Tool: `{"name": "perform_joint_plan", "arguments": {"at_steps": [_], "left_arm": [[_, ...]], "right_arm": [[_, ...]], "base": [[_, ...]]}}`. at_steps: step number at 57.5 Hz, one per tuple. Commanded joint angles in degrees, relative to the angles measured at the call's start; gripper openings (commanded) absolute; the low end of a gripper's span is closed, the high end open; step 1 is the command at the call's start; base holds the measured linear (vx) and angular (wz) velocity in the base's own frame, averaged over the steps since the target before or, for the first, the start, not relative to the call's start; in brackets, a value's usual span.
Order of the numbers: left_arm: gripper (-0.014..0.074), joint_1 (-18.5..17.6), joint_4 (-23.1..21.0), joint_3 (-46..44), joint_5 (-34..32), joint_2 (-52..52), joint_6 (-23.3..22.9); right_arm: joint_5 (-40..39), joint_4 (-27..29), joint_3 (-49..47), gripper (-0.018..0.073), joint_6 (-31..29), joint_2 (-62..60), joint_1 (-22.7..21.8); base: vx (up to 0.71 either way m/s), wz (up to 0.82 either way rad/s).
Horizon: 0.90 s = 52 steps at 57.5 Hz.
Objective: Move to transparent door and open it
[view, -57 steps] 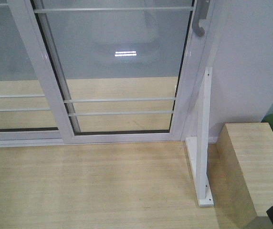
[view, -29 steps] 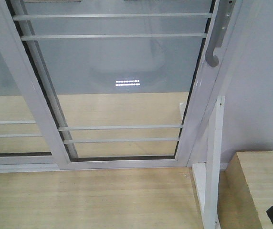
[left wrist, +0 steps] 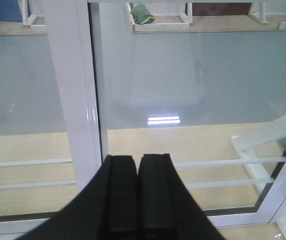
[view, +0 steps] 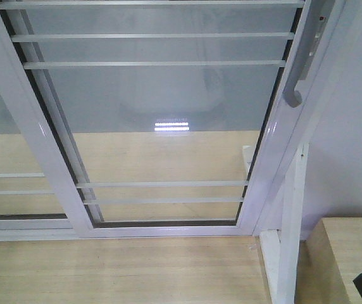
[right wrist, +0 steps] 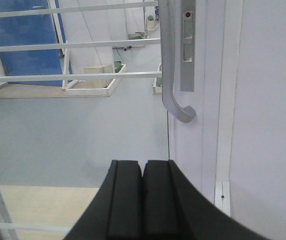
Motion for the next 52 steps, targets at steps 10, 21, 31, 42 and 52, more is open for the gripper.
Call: {"name": "perform_joint_plan", "arguments": {"at_steps": [10, 21, 31, 42, 52], "left_arm": [[0.0004, -0.1, -0.2, 1.4, -4.9, -0.8, -0.1], [0.0004, -0.2, -0.2, 1.4, -4.9, -0.7, -0.1], [0.0004, -0.2, -0.2, 1.4, -4.9, -0.7, -0.1], [0.0004, -0.2, -0.2, 1.4, -4.9, -0.7, -0.1], [0.0004, -0.2, -0.2, 1.4, -4.9, -0.7, -0.1]], "right_arm": [[-4.4, -0.5, 0.8, 0.0013, 0.0, -0.1, -0.1], [-4.1, -0.5, 0.8, 0.0013, 0.0, -0.1, -0.1], [-4.1, -0.5, 0.8, 0.0013, 0.0, -0.1, -0.1], [-4.1, -0.5, 0.8, 0.0013, 0.0, -0.1, -0.1], [-4.1, -0.5, 0.8, 0.0013, 0.0, -0.1, -0.1]], "base": [[0.02, 0.02], [0.00, 0.00], [0.00, 0.00], [0.00, 0.00], [0.00, 0.00]]}}
